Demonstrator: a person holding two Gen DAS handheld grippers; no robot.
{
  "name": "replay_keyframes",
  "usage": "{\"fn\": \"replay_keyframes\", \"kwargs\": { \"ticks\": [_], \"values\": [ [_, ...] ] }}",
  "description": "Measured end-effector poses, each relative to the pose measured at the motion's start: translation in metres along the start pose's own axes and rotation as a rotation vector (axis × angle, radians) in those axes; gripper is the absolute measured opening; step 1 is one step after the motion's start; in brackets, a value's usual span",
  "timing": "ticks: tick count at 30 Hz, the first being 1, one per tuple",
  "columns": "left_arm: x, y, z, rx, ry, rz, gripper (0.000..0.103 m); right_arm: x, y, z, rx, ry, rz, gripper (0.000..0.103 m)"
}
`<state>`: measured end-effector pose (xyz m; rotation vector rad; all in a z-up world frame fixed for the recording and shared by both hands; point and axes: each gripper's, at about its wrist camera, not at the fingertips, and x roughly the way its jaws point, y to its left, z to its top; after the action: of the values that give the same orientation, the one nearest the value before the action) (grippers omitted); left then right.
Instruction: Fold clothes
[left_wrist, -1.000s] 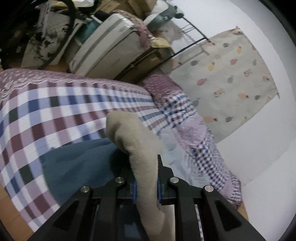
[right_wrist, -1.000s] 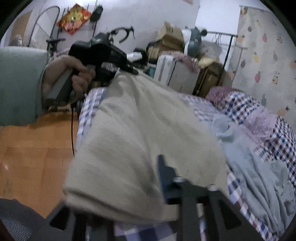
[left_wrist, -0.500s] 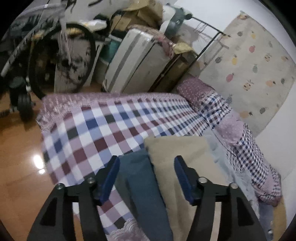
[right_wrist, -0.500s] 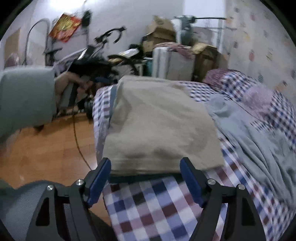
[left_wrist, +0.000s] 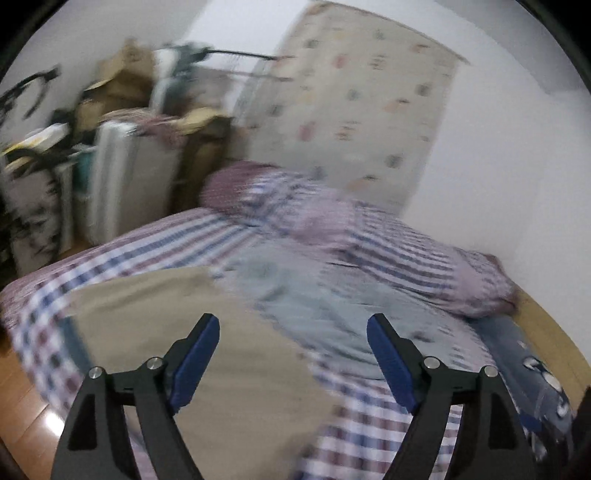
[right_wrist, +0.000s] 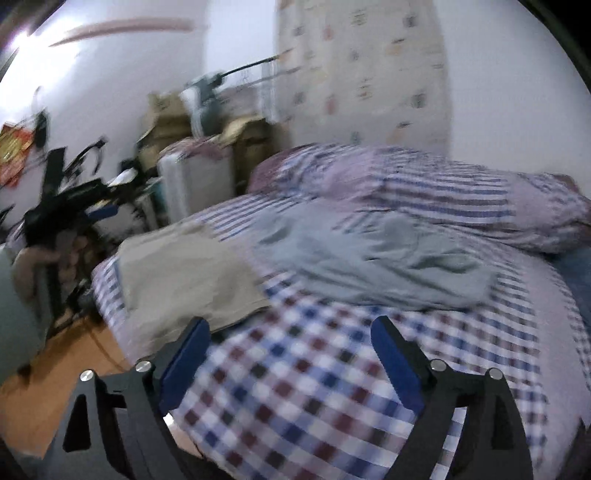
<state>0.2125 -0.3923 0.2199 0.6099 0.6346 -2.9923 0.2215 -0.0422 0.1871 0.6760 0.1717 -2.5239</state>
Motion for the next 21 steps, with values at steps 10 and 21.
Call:
{"fn": "replay_keyframes", "kwargs": {
  "ticks": [10, 21],
  "values": [
    [0.027, -0.206, -0.039, 0.188, 0.083, -0.259, 0.093, -0.065, -0.121, 0.000, 0.164, -0.061, -0.277, 0.099],
    [0.137, -0.315, -0.127, 0.263, 0.272, -0.289, 0.095, -0.015, -0.242, -0.033, 0.296, 0.033, -0.478, 0.100]
  ]
}}
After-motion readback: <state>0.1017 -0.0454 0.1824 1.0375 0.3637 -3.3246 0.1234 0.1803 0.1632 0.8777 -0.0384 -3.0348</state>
